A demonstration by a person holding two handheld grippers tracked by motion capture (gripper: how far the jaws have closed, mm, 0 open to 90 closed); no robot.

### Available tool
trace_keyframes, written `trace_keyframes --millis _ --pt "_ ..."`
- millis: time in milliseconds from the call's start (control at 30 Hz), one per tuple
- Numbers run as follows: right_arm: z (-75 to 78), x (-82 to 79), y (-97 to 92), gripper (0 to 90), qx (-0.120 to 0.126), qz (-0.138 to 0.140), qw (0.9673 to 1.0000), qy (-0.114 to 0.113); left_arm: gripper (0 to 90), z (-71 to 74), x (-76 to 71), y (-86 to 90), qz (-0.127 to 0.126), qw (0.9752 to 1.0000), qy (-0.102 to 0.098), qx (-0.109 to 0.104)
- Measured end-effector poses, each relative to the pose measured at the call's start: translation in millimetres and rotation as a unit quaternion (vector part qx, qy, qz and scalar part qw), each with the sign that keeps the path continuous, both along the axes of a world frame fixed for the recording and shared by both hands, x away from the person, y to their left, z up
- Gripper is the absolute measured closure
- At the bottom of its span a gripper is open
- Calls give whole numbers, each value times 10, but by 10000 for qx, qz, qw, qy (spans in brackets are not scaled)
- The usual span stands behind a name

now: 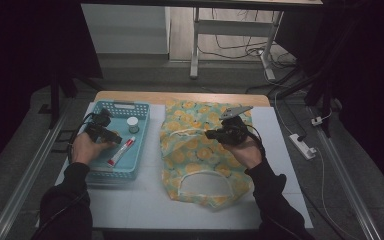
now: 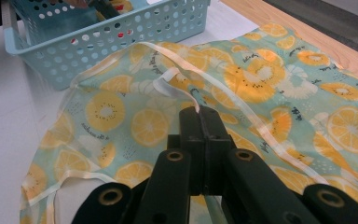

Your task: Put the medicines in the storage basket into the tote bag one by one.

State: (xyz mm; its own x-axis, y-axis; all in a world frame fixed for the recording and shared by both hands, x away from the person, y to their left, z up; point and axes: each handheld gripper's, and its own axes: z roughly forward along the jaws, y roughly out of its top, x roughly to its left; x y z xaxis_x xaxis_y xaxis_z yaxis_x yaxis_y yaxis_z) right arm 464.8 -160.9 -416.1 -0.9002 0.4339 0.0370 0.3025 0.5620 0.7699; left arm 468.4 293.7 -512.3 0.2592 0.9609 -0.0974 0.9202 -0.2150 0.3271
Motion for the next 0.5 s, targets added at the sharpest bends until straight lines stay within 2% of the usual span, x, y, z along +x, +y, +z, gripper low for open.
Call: trace_keyframes --millis 267,500 --pt "3 3 -6 898 23 -6 10000 -25 201 158 -80 15 -129 9986 -462 -203" --pt "11 0 -11 900 45 -14 10000 -32 201 313 -188 -22 -348 9948 -810 -503"
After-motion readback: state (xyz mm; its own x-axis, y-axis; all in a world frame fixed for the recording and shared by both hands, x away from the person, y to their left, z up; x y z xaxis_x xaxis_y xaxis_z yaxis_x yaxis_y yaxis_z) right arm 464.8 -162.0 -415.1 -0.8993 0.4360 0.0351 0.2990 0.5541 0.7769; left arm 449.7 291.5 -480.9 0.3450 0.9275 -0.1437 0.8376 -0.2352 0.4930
